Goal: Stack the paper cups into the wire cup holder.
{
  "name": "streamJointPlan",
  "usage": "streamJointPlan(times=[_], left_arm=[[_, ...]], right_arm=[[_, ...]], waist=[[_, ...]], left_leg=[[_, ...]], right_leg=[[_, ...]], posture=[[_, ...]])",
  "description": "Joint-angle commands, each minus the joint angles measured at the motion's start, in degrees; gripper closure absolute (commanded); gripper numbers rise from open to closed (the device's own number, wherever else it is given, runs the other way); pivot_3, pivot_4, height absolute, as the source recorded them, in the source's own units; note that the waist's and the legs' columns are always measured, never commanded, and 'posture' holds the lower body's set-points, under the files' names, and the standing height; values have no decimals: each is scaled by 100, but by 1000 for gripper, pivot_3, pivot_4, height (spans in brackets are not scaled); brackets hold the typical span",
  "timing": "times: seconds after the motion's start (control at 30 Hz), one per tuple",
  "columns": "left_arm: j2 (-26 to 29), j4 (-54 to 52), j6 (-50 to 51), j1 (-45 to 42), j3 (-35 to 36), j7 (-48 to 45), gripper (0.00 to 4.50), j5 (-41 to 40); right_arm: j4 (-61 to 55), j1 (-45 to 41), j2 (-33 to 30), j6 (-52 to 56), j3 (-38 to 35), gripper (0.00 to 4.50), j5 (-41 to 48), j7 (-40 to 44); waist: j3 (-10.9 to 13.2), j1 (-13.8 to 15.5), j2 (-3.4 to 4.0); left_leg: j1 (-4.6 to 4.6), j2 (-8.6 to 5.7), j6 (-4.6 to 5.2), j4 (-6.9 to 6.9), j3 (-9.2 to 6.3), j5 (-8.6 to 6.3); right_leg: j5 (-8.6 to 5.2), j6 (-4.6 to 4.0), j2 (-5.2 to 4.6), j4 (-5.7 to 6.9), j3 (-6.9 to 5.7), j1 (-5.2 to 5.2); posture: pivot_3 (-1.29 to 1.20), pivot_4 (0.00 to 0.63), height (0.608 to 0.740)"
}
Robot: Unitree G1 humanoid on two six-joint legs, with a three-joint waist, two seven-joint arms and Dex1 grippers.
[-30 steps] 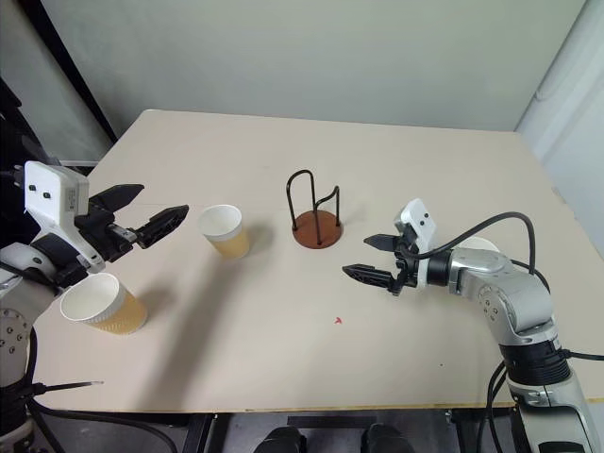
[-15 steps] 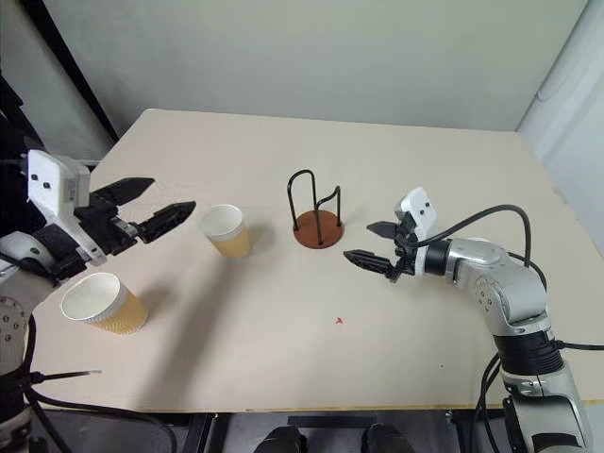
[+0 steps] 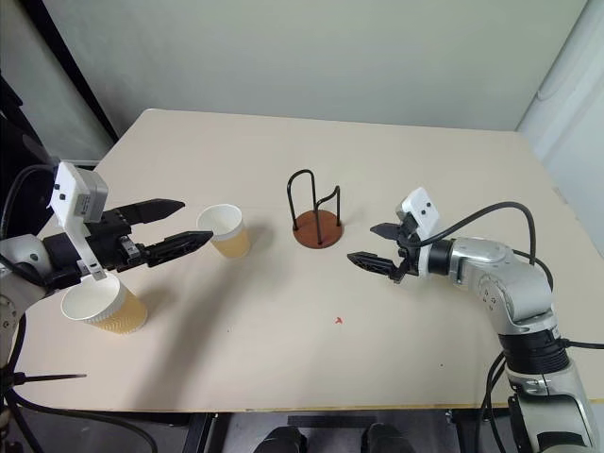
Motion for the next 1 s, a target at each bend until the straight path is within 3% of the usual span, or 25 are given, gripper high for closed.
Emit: streamJointPlan(times=[0.03, 0.4, 1.0], left_arm=[[69, 76, -189, -5, 209, -54, 10, 68], [109, 277, -693, 258, 496, -234, 10, 338], [18, 245, -669, 395, 760, -90, 10, 241]], right_arm=[[109, -274, 137, -32, 146, 35, -179, -139], [802, -803, 807, -252, 533, 35, -661, -350], [2143, -1454, 1996, -1289, 919, 35, -1581, -527]], waist=[[0, -2, 0], [1, -39, 1], [1, -48, 2]], left_leg=[[0, 0, 0, 0, 0, 0], [-8, 1, 0, -3, -1, 1], [-52, 4, -9, -3, -2, 6]], right_leg=[[0, 0, 0, 0, 0, -1], [3, -5, 0, 6, 1, -18], [12, -20, 0, 10, -3, -68]], posture=[[0, 150, 740], [0, 150, 740], [0, 150, 740]])
